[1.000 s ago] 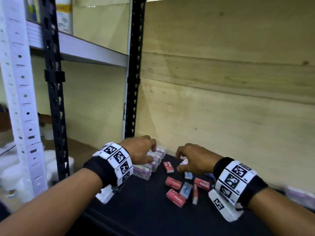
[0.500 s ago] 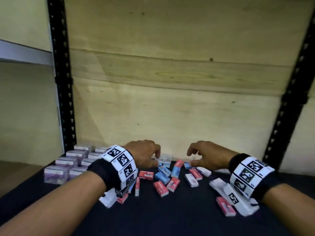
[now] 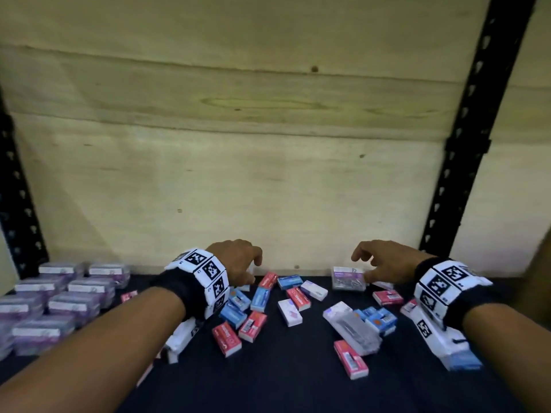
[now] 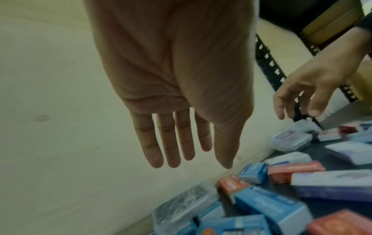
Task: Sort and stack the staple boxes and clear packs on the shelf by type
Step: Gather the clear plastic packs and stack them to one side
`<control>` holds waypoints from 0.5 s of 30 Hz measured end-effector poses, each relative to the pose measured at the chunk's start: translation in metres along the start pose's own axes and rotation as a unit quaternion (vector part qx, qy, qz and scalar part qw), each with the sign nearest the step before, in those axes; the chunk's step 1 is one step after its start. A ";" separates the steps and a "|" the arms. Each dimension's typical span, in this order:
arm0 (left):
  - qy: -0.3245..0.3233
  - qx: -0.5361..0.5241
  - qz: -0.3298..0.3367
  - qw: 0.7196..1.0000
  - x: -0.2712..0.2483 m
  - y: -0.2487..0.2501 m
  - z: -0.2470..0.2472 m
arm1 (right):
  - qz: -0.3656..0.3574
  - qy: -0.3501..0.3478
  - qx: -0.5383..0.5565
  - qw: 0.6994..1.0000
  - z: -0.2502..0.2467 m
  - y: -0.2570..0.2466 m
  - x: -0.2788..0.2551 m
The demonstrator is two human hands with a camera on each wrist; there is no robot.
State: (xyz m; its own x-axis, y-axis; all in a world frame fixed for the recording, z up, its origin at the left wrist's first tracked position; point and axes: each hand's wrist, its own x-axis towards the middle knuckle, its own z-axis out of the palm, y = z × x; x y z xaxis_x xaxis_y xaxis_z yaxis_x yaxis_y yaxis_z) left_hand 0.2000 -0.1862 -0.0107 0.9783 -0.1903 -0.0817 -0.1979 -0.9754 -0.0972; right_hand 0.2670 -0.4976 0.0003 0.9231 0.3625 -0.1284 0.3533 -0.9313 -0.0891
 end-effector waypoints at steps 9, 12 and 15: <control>-0.039 0.006 -0.042 0.998 0.025 -0.031 0.021 | -0.012 -0.044 -0.042 0.998 0.014 0.012 0.035; -0.038 0.002 -0.030 0.999 0.027 -0.034 0.023 | -0.016 -0.044 -0.043 0.998 0.016 0.010 0.042; -0.039 0.008 -0.019 0.999 0.029 -0.035 0.021 | -0.021 -0.038 -0.055 0.998 0.020 0.008 0.048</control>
State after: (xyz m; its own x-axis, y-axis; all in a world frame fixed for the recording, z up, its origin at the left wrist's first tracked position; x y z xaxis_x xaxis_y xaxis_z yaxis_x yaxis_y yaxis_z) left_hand 0.2342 -0.1552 -0.0305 0.9774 -0.1432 -0.1553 -0.1623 -0.9796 -0.1184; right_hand 0.3110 -0.4868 -0.0263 0.8941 0.3995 -0.2026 0.4101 -0.9119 0.0119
